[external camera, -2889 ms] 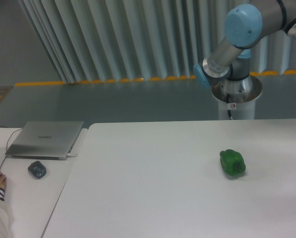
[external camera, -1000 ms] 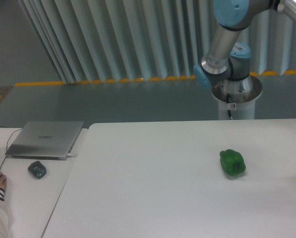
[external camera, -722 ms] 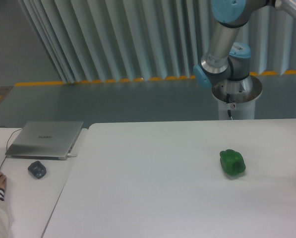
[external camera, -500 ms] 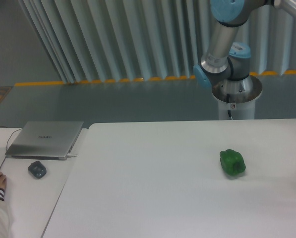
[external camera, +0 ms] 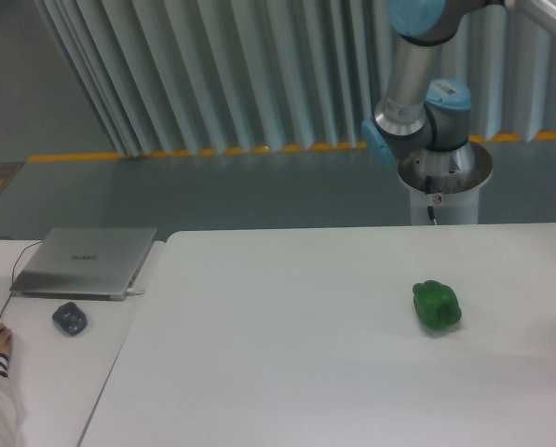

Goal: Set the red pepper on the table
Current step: 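Bring the gripper holding a red pepper back over the table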

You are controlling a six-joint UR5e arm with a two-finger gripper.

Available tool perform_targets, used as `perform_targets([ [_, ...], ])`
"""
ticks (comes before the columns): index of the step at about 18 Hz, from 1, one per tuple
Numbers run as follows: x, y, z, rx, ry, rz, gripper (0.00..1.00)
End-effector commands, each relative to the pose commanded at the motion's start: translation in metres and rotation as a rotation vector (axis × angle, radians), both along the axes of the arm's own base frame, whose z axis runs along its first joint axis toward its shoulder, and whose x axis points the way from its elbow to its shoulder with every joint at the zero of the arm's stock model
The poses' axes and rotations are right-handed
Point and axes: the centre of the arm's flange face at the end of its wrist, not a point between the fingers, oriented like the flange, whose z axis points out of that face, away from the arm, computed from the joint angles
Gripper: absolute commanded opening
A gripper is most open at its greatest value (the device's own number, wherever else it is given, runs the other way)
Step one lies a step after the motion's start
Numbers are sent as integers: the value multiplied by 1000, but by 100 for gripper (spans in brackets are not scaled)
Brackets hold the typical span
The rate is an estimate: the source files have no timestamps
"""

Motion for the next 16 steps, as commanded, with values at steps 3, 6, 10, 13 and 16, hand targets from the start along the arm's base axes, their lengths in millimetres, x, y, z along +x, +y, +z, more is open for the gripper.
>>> perform_targets([
  [3,29,26,-10,-15,-20,56,59],
  [6,37,31,-19,13,24,114,58],
  [10,52,35,-33,-7,83,118,58],
  [13,70,45,-45,-72,126,122,58],
  [16,80,47,-56,-105,141,116,59],
])
